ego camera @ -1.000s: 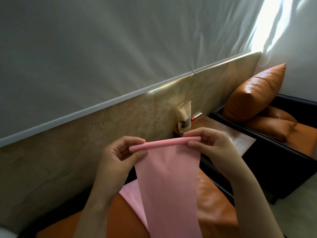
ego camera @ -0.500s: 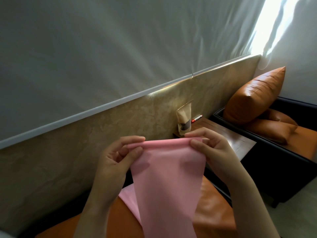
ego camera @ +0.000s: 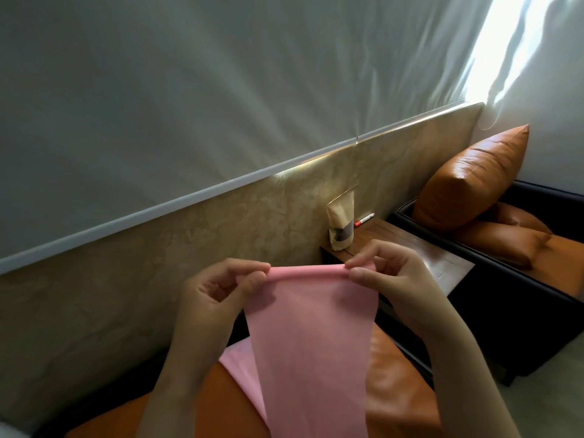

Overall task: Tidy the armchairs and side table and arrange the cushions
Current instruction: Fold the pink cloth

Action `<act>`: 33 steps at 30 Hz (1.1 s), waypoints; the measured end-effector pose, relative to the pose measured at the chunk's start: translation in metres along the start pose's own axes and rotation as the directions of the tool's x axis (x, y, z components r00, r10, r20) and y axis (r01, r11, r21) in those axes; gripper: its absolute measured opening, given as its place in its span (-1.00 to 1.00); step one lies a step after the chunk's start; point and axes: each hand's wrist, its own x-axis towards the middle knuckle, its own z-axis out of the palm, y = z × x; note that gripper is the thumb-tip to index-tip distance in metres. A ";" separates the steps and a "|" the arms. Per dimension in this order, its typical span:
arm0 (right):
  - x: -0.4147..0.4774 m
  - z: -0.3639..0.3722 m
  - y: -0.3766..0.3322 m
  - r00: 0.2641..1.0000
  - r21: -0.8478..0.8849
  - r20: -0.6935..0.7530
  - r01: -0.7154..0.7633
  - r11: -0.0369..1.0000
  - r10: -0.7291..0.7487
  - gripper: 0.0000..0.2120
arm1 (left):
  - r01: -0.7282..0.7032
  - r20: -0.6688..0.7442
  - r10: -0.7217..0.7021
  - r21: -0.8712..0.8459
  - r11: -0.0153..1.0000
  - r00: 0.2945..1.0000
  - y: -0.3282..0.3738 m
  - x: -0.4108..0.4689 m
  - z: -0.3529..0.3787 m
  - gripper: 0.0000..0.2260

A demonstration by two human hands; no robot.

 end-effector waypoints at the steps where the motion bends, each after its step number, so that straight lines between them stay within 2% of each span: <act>1: 0.000 0.000 0.000 1.000 -0.025 -0.008 0.006 1.000 -0.006 -0.74 | 0.002 0.003 -0.002 0.007 1.000 1.000 0.001 0.000 0.000 -0.90; 9: -0.001 -0.003 0.002 0.999 -0.071 -0.032 -0.004 0.997 0.002 -0.75 | 0.028 0.069 -0.031 0.040 0.999 0.997 0.002 0.000 -0.003 -0.72; 14: 0.000 -0.002 0.003 1.000 -0.085 -0.013 0.002 0.996 -0.003 -0.80 | -0.014 0.093 0.006 0.088 0.996 0.996 -0.001 0.002 -0.006 -0.83; 22: 0.000 0.003 0.004 1.000 0.010 -0.018 0.013 1.000 -0.013 -0.92 | 0.037 0.055 -0.035 -0.032 0.999 0.998 0.000 0.000 -0.002 -0.92; 24: 0.000 0.005 0.006 1.000 0.050 -0.009 -0.003 0.999 0.003 -0.88 | 0.025 0.033 -0.023 -0.061 0.998 0.999 0.002 0.000 -0.002 -0.89; 28: -0.001 0.004 0.008 1.000 0.109 0.021 -0.024 0.994 0.022 -0.59 | -0.005 0.043 0.009 -0.102 0.995 0.999 0.003 0.001 -0.004 -0.82; 33: -0.001 0.002 0.010 0.999 0.197 0.044 -0.025 0.980 0.017 -0.61 | -0.021 0.072 0.027 -0.080 0.997 0.997 0.000 0.000 -0.010 -0.84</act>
